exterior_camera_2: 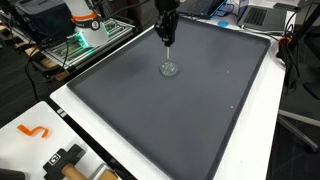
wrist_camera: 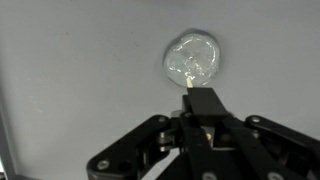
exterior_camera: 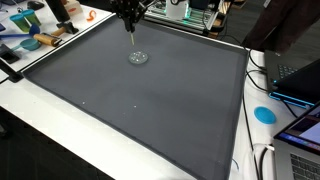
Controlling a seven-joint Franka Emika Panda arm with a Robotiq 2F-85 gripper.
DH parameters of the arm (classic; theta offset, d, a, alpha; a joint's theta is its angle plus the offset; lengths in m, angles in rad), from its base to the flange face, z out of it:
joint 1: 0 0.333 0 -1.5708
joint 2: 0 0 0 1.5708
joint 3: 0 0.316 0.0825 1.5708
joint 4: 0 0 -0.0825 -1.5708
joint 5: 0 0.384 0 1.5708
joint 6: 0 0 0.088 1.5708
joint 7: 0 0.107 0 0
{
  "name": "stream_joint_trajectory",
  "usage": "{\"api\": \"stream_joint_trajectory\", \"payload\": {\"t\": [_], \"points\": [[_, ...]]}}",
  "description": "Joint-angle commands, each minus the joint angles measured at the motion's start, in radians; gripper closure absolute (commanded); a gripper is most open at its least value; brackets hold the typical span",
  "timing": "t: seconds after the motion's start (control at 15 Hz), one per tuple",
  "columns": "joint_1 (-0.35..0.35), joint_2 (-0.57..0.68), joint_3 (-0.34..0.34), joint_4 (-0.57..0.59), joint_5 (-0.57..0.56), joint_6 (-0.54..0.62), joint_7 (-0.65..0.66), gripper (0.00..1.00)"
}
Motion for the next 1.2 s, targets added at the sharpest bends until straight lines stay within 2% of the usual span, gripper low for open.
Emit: {"api": "stream_joint_trajectory", "payload": {"t": [0.0, 0.4, 0.67, 1.13], "points": [[-0.006, 0.0, 0.006, 0.001, 0.0, -0.003, 0.0, 0.97], [0.042, 0.006, 0.059, 0.068, -0.233, -0.122, 0.177, 0.97], [0.071, 0.023, 0.094, 0.118, -0.277, -0.192, 0.225, 0.97], [0.1, 0.066, 0.112, 0.183, -0.328, -0.259, 0.274, 0.97]]}}
